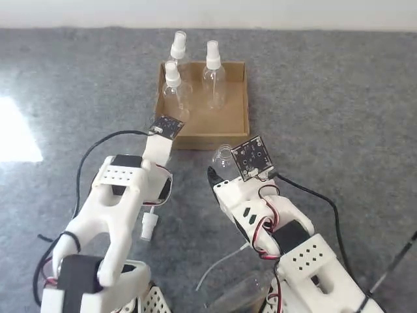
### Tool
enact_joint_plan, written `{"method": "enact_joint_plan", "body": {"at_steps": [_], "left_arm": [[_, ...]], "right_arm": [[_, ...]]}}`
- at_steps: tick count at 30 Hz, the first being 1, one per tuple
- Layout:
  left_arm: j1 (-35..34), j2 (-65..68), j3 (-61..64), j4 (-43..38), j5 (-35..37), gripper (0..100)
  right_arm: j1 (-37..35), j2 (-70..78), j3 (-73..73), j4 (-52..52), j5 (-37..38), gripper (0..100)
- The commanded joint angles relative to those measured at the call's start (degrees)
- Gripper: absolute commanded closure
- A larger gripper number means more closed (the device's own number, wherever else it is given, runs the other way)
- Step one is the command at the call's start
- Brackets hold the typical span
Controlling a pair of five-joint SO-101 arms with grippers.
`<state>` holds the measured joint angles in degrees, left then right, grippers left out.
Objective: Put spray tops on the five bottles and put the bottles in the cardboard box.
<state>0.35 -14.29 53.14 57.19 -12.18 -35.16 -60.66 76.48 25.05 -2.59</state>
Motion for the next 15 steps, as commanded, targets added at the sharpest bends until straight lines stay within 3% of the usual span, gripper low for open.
{"method": "enact_joint_plan", "body": {"at_steps": [1, 8, 15], "left_arm": [[-0.1, 0.5, -3.8, -1.1, -0.4, 94], [-2.9, 0.6, -4.7, -1.1, -0.1, 88], [-3.1, 0.7, -4.8, -1.1, -0.1, 91]], "right_arm": [[0.8, -0.8, -4.4, 0.0, 1.0, 85.4], [0.8, -0.9, -4.4, 0.0, 1.0, 85.4], [0.8, -0.9, -4.4, 0.0, 1.0, 85.4]]}}
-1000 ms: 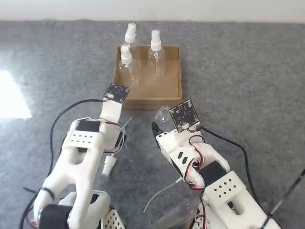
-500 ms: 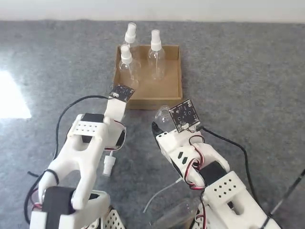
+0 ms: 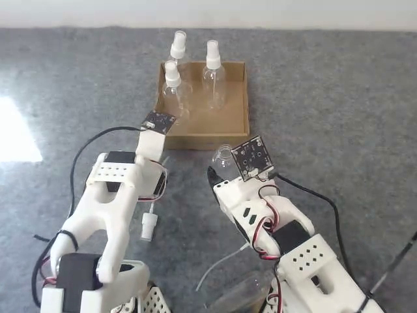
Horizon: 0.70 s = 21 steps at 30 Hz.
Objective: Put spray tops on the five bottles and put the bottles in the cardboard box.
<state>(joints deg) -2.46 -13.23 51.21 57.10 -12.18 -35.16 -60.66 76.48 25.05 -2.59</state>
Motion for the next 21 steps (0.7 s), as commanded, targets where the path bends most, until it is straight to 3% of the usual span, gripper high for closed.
{"method": "enact_joint_plan", "body": {"at_steps": [1, 13, 21], "left_arm": [[-0.3, -0.4, -2.9, -1.0, -0.1, 91], [-0.3, 0.4, -2.8, -1.0, -0.3, 92], [-0.7, 10.6, -9.8, 0.9, -0.4, 95]], "right_arm": [[0.8, -0.9, -4.4, 0.0, 1.0, 85.4], [0.8, -0.8, -4.4, 0.0, 1.0, 85.4], [0.8, -0.8, -4.4, 0.0, 1.0, 85.4]]}}
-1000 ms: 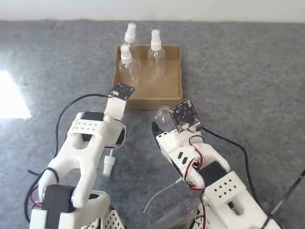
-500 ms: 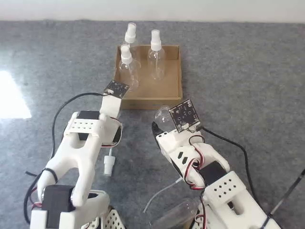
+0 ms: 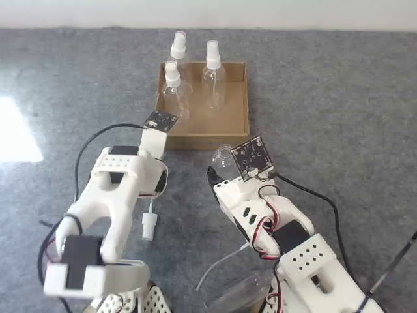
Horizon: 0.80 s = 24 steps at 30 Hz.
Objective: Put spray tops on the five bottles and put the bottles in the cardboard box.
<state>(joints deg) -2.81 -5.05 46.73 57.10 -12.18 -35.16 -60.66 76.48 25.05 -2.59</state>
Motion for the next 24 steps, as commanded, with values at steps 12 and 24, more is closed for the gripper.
{"method": "enact_joint_plan", "body": {"at_steps": [12, 24], "left_arm": [[-10.9, 3.4, -11.8, 1.9, 3.3, 99], [-23.6, 3.9, -18.2, 3.3, 14.0, 99]], "right_arm": [[0.8, -0.9, -4.4, 0.0, 1.0, 85.4], [0.8, -0.9, -4.4, 0.0, 1.1, 85.4]]}}
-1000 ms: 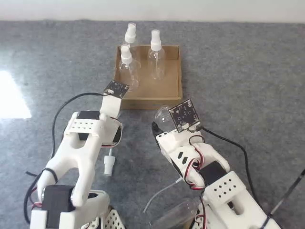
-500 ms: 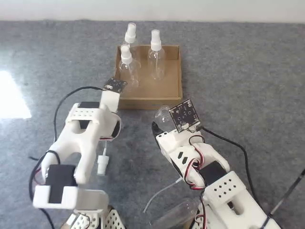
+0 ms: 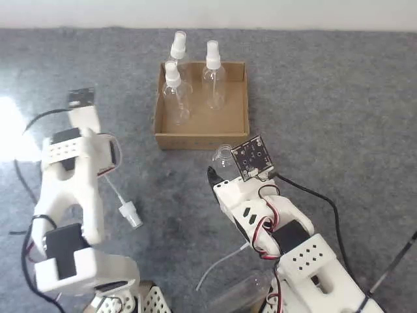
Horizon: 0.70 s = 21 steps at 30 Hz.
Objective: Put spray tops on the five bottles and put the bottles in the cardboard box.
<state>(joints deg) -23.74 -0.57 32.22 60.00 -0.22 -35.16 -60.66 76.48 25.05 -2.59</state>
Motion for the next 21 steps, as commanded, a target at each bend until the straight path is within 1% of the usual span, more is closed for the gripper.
{"method": "enact_joint_plan", "body": {"at_steps": [1, 4, 8, 13, 17, 21], "left_arm": [[-3.4, -0.6, -3.9, 0.5, 2.2, 99], [-6.5, -0.5, -3.7, 0.4, 2.1, 99], [-12.2, -0.4, -3.6, 0.5, 1.2, 99], [-19.0, -0.4, -2.7, 0.5, -5.3, 99], [-23.4, -0.4, 0.0, 0.4, -10.2, 91], [-27.2, -0.5, 3.0, 0.5, -13.5, 84]], "right_arm": [[0.8, -0.9, -4.4, 0.0, 1.1, 85.4], [0.8, -0.9, -4.4, 0.0, 1.1, 85.4], [0.8, -0.9, -4.4, 0.0, 1.1, 85.4], [0.8, -0.8, -4.4, 0.0, 1.1, 85.4], [0.7, -0.8, -4.4, 0.0, 1.1, 85.4], [0.7, -0.8, -4.4, 0.0, 1.1, 85.4]]}}
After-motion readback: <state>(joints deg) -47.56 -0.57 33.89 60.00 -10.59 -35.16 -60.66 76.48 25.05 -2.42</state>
